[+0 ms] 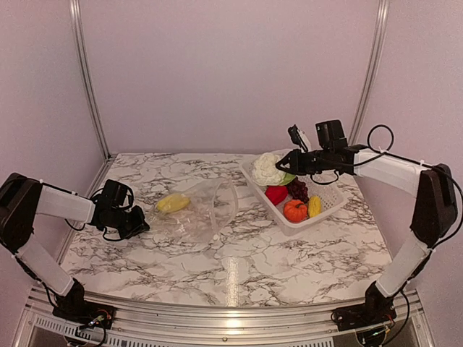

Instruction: Open the zip-top bag and remove the fake food

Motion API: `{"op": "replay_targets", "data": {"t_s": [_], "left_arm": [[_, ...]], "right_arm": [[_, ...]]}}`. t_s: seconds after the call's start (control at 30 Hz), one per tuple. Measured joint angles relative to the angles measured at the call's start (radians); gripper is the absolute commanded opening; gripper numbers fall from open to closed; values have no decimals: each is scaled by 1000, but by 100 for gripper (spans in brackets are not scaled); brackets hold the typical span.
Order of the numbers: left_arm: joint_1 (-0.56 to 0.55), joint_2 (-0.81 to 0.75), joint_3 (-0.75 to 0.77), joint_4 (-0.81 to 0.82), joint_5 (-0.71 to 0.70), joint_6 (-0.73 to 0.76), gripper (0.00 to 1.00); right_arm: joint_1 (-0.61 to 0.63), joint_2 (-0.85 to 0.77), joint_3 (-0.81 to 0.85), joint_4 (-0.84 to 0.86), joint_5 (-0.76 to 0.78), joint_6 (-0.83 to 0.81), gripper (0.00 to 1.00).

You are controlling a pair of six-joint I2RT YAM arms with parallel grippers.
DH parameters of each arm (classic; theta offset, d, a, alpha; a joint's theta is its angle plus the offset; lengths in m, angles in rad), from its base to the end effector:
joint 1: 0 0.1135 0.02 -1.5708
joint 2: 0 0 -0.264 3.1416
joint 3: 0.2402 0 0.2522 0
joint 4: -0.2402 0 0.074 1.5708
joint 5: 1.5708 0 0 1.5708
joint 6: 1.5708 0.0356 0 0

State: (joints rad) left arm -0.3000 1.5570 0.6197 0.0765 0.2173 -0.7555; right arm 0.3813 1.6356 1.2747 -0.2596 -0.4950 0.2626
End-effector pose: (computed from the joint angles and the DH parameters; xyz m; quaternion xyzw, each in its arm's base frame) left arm 0.2658 -0.0903 0.1331 -0.1737 0.9166 -0.2619 0.2473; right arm 0.3401 0.1546 0.2853 -0.1630 0.8540 0.3470 0.3518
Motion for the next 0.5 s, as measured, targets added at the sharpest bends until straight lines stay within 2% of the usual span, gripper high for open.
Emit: {"op": "replay_targets", "data": {"t_s": [0.17,0.27,0.33,0.37,0.5], "left_arm": [[0,1,0,0,2,0,0],[0,5,0,0,3,0,0],[0,8,0,0,8,1,0],[0,10,0,0,10,1,0],[0,10,0,0,18,8,0]], "right_arm": [[-102,74,27,1,53,2,12],[-121,158,72,-3,87,-2,28],[-121,209,105,-10,103,-7,48],[-121,237,124,-13,113,-15,55],[-121,276,179,-26,135,-39,65]]}}
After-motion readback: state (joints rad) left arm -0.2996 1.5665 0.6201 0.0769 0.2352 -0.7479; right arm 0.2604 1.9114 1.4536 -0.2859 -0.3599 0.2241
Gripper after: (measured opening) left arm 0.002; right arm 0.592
